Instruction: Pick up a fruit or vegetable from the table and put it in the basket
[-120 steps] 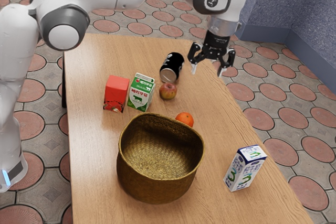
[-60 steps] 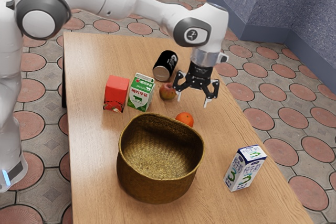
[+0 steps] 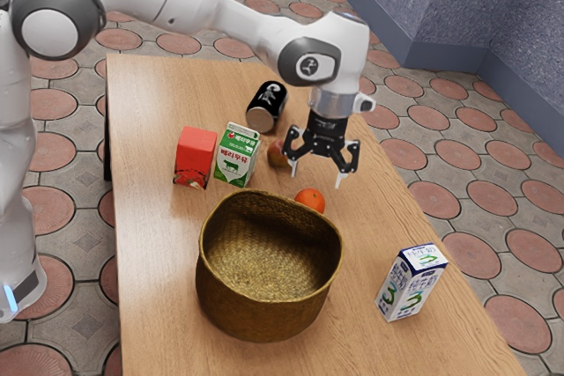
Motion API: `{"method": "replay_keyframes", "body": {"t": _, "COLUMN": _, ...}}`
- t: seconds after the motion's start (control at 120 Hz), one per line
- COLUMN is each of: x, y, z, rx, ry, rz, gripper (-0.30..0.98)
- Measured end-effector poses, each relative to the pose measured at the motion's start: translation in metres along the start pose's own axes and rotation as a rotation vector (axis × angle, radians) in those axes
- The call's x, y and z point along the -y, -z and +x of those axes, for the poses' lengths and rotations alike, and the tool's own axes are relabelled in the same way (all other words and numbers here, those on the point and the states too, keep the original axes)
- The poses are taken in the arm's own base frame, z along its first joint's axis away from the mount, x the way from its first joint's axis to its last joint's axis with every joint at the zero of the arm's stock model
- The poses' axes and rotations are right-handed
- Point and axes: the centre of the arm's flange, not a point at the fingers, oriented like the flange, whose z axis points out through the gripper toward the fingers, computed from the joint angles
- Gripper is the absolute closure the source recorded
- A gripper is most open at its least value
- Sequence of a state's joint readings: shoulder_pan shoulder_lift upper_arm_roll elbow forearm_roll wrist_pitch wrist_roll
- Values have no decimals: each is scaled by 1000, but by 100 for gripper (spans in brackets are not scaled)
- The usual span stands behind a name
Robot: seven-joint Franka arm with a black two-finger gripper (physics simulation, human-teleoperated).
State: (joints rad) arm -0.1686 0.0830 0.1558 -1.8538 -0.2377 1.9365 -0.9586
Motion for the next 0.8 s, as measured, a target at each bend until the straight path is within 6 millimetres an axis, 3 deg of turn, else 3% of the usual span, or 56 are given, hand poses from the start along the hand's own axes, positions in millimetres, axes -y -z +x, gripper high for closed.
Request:
{"method": "replay_keyframes", "body": {"t": 0.183, "x": 5, "y": -20, "z": 1, "rx": 19, "ry": -7, "rz": 7, "gripper": 0}}
{"method": "replay_keyframes", "body": {"t": 0.8, "x": -3, "y": -44, "z": 5, "rx": 33, "ry": -33, "rz": -5, "gripper": 0}}
